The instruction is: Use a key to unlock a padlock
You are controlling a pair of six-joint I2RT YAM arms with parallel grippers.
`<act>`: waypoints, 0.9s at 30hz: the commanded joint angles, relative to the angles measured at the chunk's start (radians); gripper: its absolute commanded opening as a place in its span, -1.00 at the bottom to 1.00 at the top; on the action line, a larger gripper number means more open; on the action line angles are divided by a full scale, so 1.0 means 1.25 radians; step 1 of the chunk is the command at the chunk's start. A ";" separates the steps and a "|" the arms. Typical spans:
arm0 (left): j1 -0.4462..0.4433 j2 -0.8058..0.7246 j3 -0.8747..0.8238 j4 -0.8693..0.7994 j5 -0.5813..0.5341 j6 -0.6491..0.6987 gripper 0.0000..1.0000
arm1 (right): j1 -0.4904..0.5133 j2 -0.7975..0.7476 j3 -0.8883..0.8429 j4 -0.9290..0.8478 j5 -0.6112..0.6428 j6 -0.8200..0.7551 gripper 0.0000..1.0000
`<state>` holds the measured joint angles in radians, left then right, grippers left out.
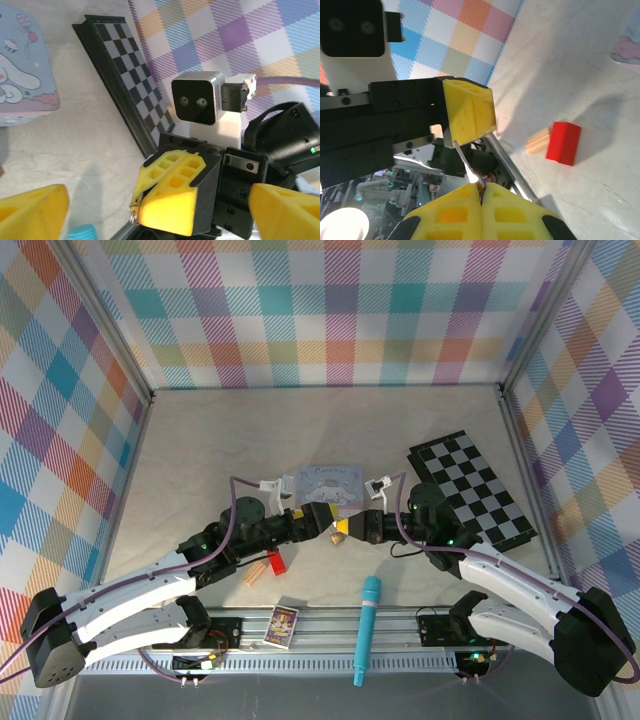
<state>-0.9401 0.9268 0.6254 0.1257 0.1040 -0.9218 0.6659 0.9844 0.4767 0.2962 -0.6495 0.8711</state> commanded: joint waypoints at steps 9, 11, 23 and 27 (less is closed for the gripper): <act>0.002 0.139 0.077 -0.238 -0.169 0.023 0.74 | -0.005 0.020 0.025 -0.256 0.196 -0.095 -1.00; -0.001 0.179 0.090 -0.232 -0.166 0.027 0.66 | -0.005 0.029 0.025 -0.261 0.199 -0.099 -1.00; -0.008 0.326 0.100 -0.166 -0.173 -0.015 0.42 | -0.009 0.099 0.025 -0.307 0.244 -0.110 -1.00; -0.015 0.404 0.115 -0.122 -0.170 -0.026 0.35 | -0.009 0.119 0.021 -0.316 0.268 -0.110 -1.00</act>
<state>-0.9459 1.3785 0.7380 -0.0769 -0.1036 -0.9310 0.6601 1.1202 0.4812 -0.0723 -0.3458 0.7471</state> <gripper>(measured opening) 0.684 0.053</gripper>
